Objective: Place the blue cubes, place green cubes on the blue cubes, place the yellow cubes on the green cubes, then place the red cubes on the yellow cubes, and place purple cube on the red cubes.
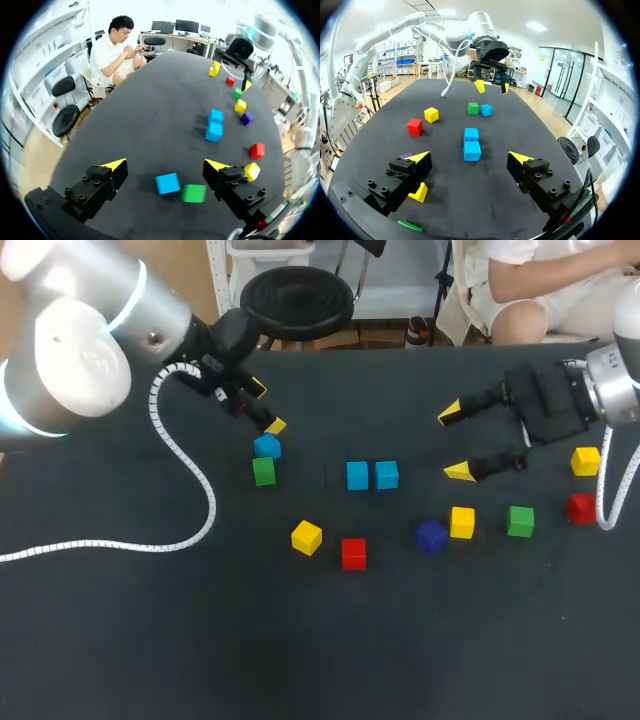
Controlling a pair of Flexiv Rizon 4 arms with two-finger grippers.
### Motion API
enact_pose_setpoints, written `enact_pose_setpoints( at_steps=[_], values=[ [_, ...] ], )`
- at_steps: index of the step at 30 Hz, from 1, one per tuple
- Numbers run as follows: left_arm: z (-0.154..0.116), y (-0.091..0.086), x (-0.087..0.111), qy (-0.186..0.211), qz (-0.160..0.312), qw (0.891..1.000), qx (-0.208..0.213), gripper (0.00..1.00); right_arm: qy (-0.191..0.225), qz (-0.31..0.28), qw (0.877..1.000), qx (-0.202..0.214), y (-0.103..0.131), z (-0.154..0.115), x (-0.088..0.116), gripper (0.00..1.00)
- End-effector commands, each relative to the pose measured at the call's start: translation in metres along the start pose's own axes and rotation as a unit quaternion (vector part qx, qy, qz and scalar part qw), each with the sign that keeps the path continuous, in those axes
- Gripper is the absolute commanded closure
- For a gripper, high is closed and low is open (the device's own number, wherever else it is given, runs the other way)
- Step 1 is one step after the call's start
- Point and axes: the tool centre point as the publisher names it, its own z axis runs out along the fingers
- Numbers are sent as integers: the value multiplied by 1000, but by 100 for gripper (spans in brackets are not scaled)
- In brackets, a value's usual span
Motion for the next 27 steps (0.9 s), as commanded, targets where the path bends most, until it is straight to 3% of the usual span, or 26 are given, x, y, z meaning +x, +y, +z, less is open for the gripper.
enact_pose_setpoints(
  at_steps=[1,6,14,22,27],
  values=[
    [26,13,-1,19,-10,1000,-13,0,0,0,1000,1,1,0,0,0],
    [50,29,11,12,-67,997,22,0,0,0,1000,1,1,0,0,0],
    [54,39,28,19,-104,994,20,0,0,0,1000,1,1,0,0,0],
    [32,30,35,11,-101,995,20,0,0,0,1000,1,1,0,0,0],
    [18,12,32,2,-64,998,30,0,0,0,1000,1,1,0,0,0]
  ],
)
